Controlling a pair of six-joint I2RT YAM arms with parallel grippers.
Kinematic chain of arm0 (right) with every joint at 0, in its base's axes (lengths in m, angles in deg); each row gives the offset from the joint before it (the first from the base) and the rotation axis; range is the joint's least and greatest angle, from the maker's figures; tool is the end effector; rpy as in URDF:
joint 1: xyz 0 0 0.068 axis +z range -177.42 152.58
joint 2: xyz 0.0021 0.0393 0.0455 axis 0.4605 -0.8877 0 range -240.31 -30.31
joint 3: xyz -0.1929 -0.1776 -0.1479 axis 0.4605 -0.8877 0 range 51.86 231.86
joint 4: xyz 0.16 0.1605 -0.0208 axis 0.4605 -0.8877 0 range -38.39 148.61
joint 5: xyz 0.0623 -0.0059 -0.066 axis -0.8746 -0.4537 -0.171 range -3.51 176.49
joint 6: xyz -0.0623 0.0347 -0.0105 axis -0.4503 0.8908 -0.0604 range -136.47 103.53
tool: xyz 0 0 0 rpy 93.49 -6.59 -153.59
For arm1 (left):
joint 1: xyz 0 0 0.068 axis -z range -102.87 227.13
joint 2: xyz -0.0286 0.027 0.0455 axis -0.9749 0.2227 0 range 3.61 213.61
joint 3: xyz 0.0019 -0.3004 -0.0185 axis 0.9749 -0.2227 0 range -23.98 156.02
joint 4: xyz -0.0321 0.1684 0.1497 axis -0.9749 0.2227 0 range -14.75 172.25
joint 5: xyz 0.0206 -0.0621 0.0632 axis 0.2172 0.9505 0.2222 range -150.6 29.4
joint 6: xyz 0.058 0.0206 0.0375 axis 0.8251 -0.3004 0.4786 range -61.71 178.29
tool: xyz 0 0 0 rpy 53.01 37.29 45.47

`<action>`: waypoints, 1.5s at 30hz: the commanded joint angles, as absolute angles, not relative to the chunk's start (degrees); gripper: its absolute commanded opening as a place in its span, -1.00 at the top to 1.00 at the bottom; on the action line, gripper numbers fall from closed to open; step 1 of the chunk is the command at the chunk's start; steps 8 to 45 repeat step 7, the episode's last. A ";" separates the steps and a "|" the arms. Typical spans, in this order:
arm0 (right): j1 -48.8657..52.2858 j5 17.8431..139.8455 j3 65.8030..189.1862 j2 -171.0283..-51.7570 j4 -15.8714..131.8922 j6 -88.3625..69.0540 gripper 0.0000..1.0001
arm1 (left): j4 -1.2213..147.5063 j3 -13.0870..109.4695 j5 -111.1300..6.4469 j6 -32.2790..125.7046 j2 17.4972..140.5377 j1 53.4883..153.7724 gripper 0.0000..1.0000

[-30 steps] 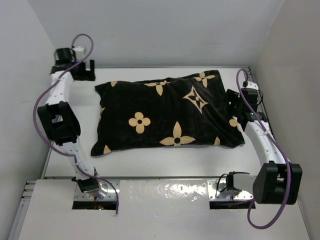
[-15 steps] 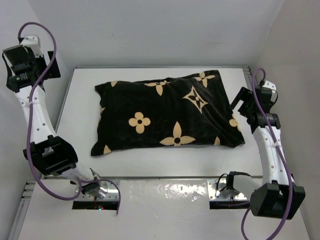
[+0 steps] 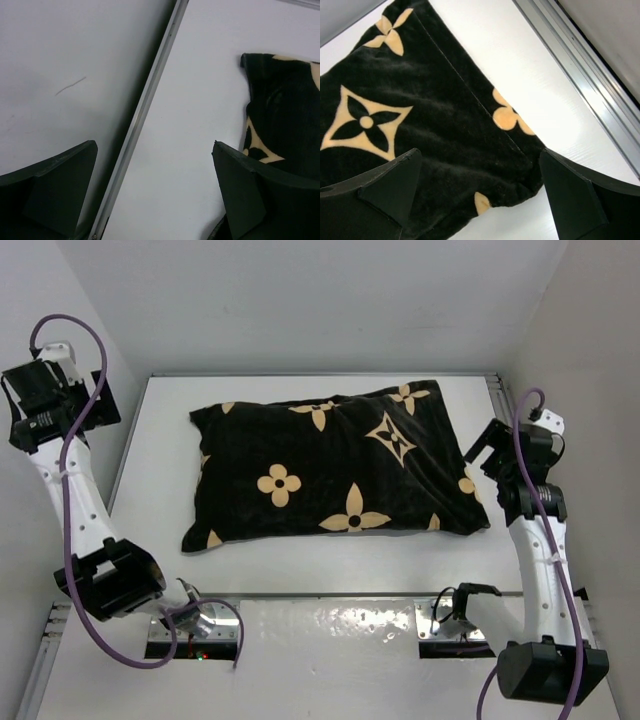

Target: Put the pillow into the pillowcase

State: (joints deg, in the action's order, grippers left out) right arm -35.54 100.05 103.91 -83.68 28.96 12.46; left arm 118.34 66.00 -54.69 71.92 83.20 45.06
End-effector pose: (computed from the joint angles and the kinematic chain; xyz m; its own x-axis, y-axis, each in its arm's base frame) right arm 0.1644 -0.0376 0.3359 -0.2830 0.5153 -0.8089 0.5409 0.7822 0.3091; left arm 0.2350 0.1400 0.4262 -0.5521 -0.0694 -0.8309 -0.3342 0.9314 0.1442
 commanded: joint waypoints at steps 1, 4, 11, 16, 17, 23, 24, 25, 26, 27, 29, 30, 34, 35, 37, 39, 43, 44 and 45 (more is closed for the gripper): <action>-35.59 99.84 103.54 -82.69 29.87 14.91 -0.98 | 116.90 66.11 -54.80 72.70 80.43 44.79 -0.99; -35.68 99.58 103.80 -82.78 29.25 15.43 -0.98 | 117.08 65.85 -54.45 72.79 80.16 44.79 -0.99; -35.68 99.05 103.63 -82.26 29.77 14.48 -0.98 | 117.17 65.32 -53.57 72.97 79.73 44.79 -0.99; -35.68 99.05 103.63 -82.26 29.77 14.48 -0.98 | 117.17 65.32 -53.57 72.97 79.73 44.79 -0.99; -35.68 99.05 103.63 -82.26 29.77 14.48 -0.98 | 117.17 65.32 -53.57 72.97 79.73 44.79 -0.99; -35.68 99.05 103.63 -82.26 29.77 14.48 -0.98 | 117.17 65.32 -53.57 72.97 79.73 44.79 -0.99; -35.68 99.05 103.63 -82.26 29.77 14.48 -0.98 | 117.17 65.32 -53.57 72.97 79.73 44.79 -0.99; -35.68 99.05 103.63 -82.26 29.77 14.48 -0.98 | 117.17 65.32 -53.57 72.97 79.73 44.79 -0.99; -35.68 99.05 103.63 -82.26 29.77 14.48 -0.98 | 117.17 65.32 -53.57 72.97 79.73 44.79 -0.99; -35.68 99.05 103.63 -82.26 29.77 14.48 -0.98 | 117.17 65.32 -53.57 72.97 79.73 44.79 -0.99; -35.68 99.05 103.63 -82.26 29.77 14.48 -0.98 | 117.17 65.32 -53.57 72.97 79.73 44.79 -0.99; -35.68 99.05 103.63 -82.26 29.77 14.48 -0.98 | 117.17 65.32 -53.57 72.97 79.73 44.79 -0.99; -35.68 99.05 103.63 -82.26 29.77 14.48 -0.98 | 117.17 65.32 -53.57 72.97 79.73 44.79 -0.99; -35.68 99.05 103.63 -82.26 29.77 14.48 -0.98 | 117.17 65.32 -53.57 72.97 79.73 44.79 -0.99; -35.68 99.05 103.63 -82.26 29.77 14.48 -0.98 | 117.17 65.32 -53.57 72.97 79.73 44.79 -0.99; -35.68 99.05 103.63 -82.26 29.77 14.48 -0.98 | 117.17 65.32 -53.57 72.97 79.73 44.79 -0.99; -35.68 99.05 103.63 -82.26 29.77 14.48 -0.98 | 117.17 65.32 -53.57 72.97 79.73 44.79 -0.99; -35.68 99.05 103.63 -82.26 29.77 14.48 -0.98 | 117.17 65.32 -53.57 72.97 79.73 44.79 -0.99; -35.68 99.05 103.63 -82.26 29.77 14.48 -0.98 | 117.17 65.32 -53.57 72.97 79.73 44.79 -0.99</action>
